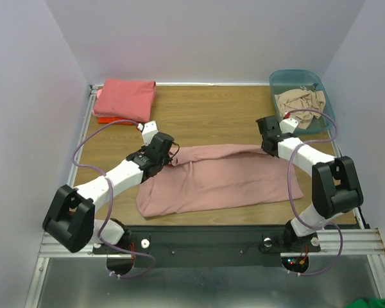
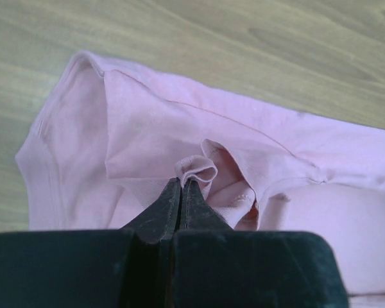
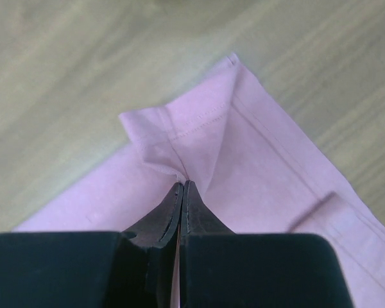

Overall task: Fold and stack the t-shirts
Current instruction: Fold the tshirt

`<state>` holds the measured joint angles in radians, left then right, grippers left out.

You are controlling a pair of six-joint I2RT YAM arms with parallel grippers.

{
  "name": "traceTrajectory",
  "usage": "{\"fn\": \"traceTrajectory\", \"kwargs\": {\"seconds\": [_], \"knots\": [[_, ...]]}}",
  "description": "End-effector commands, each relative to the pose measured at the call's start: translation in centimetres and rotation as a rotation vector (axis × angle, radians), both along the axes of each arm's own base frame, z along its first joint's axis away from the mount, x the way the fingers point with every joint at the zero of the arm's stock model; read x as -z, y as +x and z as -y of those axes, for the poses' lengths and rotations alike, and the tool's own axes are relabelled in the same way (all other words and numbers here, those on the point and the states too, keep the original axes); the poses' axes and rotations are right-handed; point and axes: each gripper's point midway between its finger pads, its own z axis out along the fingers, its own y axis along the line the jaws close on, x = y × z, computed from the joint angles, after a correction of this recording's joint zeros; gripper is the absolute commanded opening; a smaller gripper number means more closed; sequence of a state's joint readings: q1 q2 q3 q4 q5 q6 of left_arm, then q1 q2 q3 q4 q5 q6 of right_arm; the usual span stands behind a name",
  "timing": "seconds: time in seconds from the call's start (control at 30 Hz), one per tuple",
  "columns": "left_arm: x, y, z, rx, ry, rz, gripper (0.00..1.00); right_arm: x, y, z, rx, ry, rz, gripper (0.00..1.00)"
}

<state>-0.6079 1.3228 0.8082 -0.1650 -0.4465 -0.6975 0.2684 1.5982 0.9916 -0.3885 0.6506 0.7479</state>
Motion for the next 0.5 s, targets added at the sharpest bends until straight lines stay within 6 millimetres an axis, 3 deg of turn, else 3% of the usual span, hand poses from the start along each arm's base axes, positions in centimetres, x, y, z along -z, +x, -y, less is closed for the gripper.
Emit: {"fn": "traceTrajectory", "kwargs": {"seconds": [0.0,0.13,0.33,0.47], "knots": [[-0.8,-1.2,-0.5,-0.042,-0.064,0.038,0.00,-0.6,-1.2,0.5,0.002,-0.001,0.021,0.00],[-0.7,-2.3,-0.8,-0.046,-0.094,0.038,0.00,-1.5,-2.0,0.9,0.001,-0.008,0.044,0.00],[-3.0,-2.3,-1.2,-0.064,-0.108,0.080,0.00,-3.6,-1.8,1.0,-0.017,-0.015,0.088,0.01],[-3.4,-2.8,-1.3,-0.063,-0.123,0.086,0.00,-4.5,-1.9,0.9,-0.033,-0.007,0.105,0.01]]}}
